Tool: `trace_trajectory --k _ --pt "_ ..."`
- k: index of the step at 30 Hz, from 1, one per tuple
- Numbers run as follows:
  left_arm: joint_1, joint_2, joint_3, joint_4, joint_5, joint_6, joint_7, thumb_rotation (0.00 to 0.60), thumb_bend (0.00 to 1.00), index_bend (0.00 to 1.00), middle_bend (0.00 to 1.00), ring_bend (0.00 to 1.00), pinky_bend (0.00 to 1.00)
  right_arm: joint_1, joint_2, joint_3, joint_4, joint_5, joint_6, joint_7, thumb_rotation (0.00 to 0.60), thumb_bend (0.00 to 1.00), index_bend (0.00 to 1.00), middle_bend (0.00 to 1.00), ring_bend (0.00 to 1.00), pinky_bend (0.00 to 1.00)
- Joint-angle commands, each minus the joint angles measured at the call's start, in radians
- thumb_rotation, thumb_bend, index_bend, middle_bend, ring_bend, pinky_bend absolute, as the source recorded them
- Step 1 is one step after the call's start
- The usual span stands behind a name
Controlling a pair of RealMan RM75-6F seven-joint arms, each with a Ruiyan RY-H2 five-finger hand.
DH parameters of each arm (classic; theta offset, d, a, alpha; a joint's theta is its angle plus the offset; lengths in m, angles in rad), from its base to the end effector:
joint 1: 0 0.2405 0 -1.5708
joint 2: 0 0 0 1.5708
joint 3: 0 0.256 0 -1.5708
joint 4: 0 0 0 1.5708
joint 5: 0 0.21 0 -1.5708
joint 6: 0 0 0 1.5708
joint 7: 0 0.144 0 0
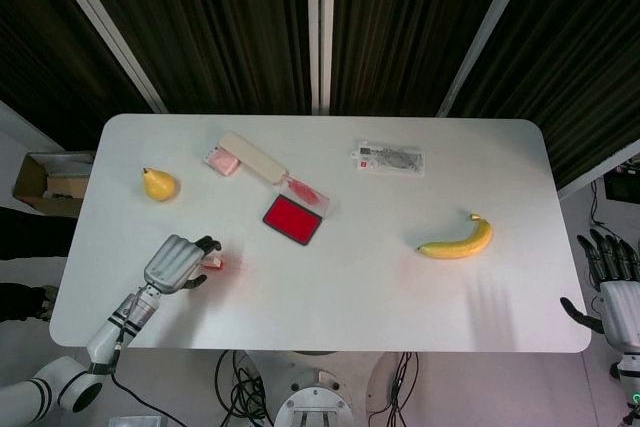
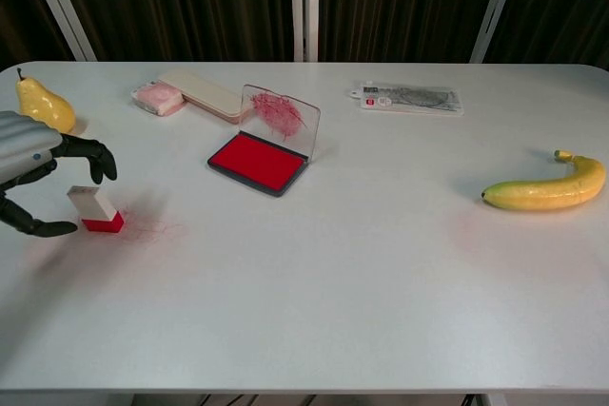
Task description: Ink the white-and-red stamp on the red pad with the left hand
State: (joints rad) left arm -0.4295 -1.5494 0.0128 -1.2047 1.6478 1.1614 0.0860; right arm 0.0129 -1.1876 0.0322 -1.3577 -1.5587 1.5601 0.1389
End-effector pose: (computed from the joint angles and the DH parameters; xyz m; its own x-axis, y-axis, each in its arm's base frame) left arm -0.2625 0.2615 -0.0070 0.5779 0.1744 0.7973 0.7585 -0.4752 -0.4459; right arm -0.3539 -0.1551 0.1666 0.4411 0.0289 0.8970 -0.8974 0.0043 0.4411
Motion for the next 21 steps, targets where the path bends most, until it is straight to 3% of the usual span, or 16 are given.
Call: trace_trajectory --k 1,21 --pt "0.005 -0.024 0.000 0.022 -0.018 0.000 0.010 0.600 0.19 0.36 0.41 0.93 1.00 0.001 -0.003 -0.001 0.003 0.001 -0.004 0.000 0.600 0.09 0.00 0.00 0.00 0.00" --pt "-0.018 -0.058 0.010 0.071 -0.033 0.004 -0.014 0.600 0.34 0.46 0.49 0.95 1.00 0.002 -0.001 0.003 0.014 0.006 -0.007 0.016 0.600 0.09 0.00 0.00 0.00 0.00"
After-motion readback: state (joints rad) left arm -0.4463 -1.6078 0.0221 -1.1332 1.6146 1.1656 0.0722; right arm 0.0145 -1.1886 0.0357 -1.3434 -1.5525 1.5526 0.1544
